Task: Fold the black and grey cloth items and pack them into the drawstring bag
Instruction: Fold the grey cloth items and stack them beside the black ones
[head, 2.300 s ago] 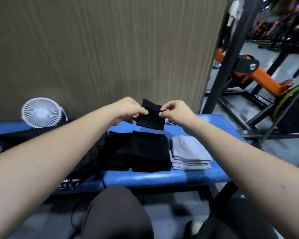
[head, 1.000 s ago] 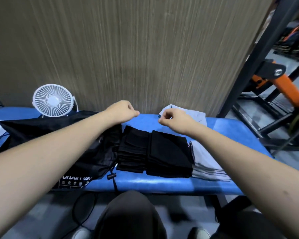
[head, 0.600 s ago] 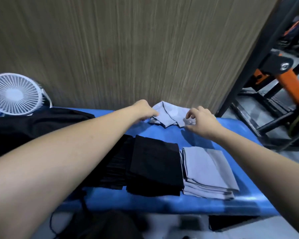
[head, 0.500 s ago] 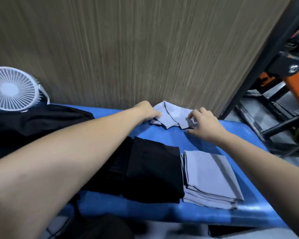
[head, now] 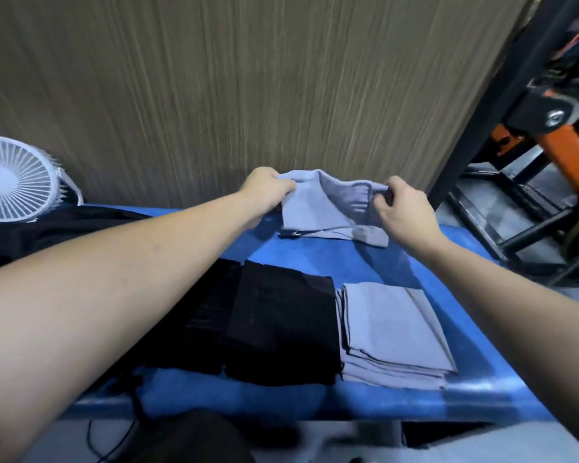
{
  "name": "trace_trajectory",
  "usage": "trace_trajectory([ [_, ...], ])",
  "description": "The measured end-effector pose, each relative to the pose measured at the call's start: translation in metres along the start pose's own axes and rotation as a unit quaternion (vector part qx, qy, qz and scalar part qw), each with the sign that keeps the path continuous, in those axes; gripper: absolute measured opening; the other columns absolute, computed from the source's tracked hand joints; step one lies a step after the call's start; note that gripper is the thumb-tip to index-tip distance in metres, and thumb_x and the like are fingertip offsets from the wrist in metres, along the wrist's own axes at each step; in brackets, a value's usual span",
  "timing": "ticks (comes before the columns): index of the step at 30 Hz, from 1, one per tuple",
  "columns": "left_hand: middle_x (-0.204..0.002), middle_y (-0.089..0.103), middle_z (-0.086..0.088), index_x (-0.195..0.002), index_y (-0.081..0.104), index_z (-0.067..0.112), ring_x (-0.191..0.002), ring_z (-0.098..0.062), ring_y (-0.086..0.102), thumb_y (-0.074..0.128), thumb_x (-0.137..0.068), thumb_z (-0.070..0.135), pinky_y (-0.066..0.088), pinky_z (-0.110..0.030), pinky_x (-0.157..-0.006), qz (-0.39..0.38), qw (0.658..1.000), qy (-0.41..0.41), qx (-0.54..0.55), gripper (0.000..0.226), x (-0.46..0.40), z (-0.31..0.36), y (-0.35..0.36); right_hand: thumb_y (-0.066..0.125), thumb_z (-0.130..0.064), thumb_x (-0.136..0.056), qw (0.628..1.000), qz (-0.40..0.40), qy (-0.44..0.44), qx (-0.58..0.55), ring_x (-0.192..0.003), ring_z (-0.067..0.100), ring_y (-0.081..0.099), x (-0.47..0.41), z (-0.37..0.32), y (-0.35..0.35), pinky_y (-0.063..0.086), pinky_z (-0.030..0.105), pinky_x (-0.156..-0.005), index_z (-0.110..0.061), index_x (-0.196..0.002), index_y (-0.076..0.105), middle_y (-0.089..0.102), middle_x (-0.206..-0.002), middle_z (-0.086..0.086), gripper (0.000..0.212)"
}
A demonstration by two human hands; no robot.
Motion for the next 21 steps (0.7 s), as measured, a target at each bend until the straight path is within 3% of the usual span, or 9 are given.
trace_trajectory([
  [3,-0.063,0.034,0.0,-0.067,0.036,0.02,-0.055,-0.014,0.03,0.062,-0.086,0.016,0.021,-0.023,-0.046,-0.02,1.0,0.016,0.011,0.033,0.009,0.017,0.0,0.044,-0.021,-0.094,0.994,0.021,0.086,-0.066,-0.064,0.027,0.043,-0.003,0.002,-0.029,0.031,0.036,-0.056,-0.015,-0.071,0.035,0.048,-0.067,0.003,0.025],
  [5,-0.066,0.036,-0.005,-0.065,0.036,0.02,-0.06,-0.018,0.036,0.064,-0.087,0.016,0.032,-0.023,-0.052,-0.049,0.998,0.021,0.019,0.035,0.016,0.025,0.007,0.043,-0.021,-0.091,0.986,0.013,0.128,-0.111,-0.059,0.02,0.048,-0.002,0.01,-0.045,0.037,0.027,-0.047,-0.012,-0.078,0.045,0.054,-0.072,0.004,0.016],
  [8,-0.067,0.035,-0.006,-0.062,0.036,0.019,-0.07,-0.022,0.04,0.066,-0.084,0.017,0.038,-0.035,-0.065,-0.084,0.996,0.009,0.009,0.038,0.024,0.031,0.022,0.041,-0.012,-0.084,0.969,-0.043,0.169,-0.177,-0.047,0.027,0.054,0.006,0.027,-0.055,0.038,0.024,-0.037,-0.002,-0.082,0.051,0.059,-0.067,0.016,0.015],
  [10,-0.062,0.035,-0.006,-0.061,0.035,0.016,-0.061,-0.024,0.043,0.066,-0.089,0.015,0.041,-0.033,-0.061,-0.112,0.993,-0.015,-0.014,0.041,0.028,0.031,0.034,0.04,-0.003,-0.086,0.961,-0.072,0.18,-0.195,-0.04,0.023,0.043,0.017,0.039,-0.058,0.032,0.023,-0.037,-0.005,-0.077,0.048,0.049,-0.057,0.015,0.011],
  [12,-0.058,0.038,-0.006,-0.064,0.036,0.013,-0.046,-0.022,0.047,0.065,-0.093,0.01,0.044,-0.027,-0.049,-0.152,0.987,-0.044,-0.022,0.041,0.033,0.029,0.045,0.043,-0.003,-0.089,0.957,-0.081,0.195,-0.198,-0.042,0.021,0.039,0.027,0.05,-0.058,0.03,0.022,-0.037,-0.006,-0.083,0.048,0.047,-0.06,0.016,0.008],
  [14,-0.057,0.042,-0.007,-0.066,0.04,0.01,-0.046,-0.023,0.051,0.065,-0.092,0.005,0.05,-0.028,-0.051,-0.196,0.978,-0.062,-0.038,0.036,0.036,0.025,0.056,0.05,-0.01,-0.095,0.952,-0.084,0.22,-0.195,-0.046,0.022,0.041,0.034,0.061,-0.057,0.031,0.021,-0.034,-0.008,-0.093,0.048,0.049,-0.067,0.016,0.003],
  [17,-0.067,0.055,-0.012,-0.088,0.049,0.007,-0.061,-0.025,0.059,0.066,-0.089,-0.002,0.056,-0.029,-0.061,-0.249,0.963,-0.086,-0.058,0.02,0.041,0.02,0.066,0.058,-0.019,-0.096,0.945,-0.114,0.242,-0.189,-0.048,0.023,0.044,0.042,0.072,-0.053,0.032,0.024,-0.038,-0.012,-0.084,0.045,0.053,-0.069,0.015,0.019],
  [19,-0.085,0.059,-0.017,-0.117,0.043,0.011,-0.065,-0.024,0.061,0.066,-0.088,-0.006,0.059,-0.027,-0.061,-0.265,0.957,-0.101,-0.055,0.041,0.041,0.015,0.07,0.062,-0.018,-0.093,0.943,-0.118,0.25,-0.187,-0.05,0.023,0.047,0.044,0.075,-0.05,0.034,0.027,-0.044,-0.015,-0.083,0.046,0.056,-0.069,0.013,0.019],
  [21,-0.09,0.06,-0.017,-0.13,0.04,0.014,-0.065,-0.023,0.062,0.065,-0.088,-0.007,0.06,-0.031,-0.071,-0.265,0.958,-0.099,-0.049,0.053,0.04,0.011,0.071,0.063,-0.014,-0.09,0.943,-0.099,0.251,-0.194,-0.051,0.023,0.048,0.042,0.076,-0.049,0.034,0.027,-0.045,-0.014,-0.091,0.049,0.057,-0.072,0.009,0.014],
])
Point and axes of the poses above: each hand's wrist, its own x-axis away from the middle knuckle, its own y-axis out of the palm, z = x × y, the point moved 1 cm from there along -x, towards the middle knuckle
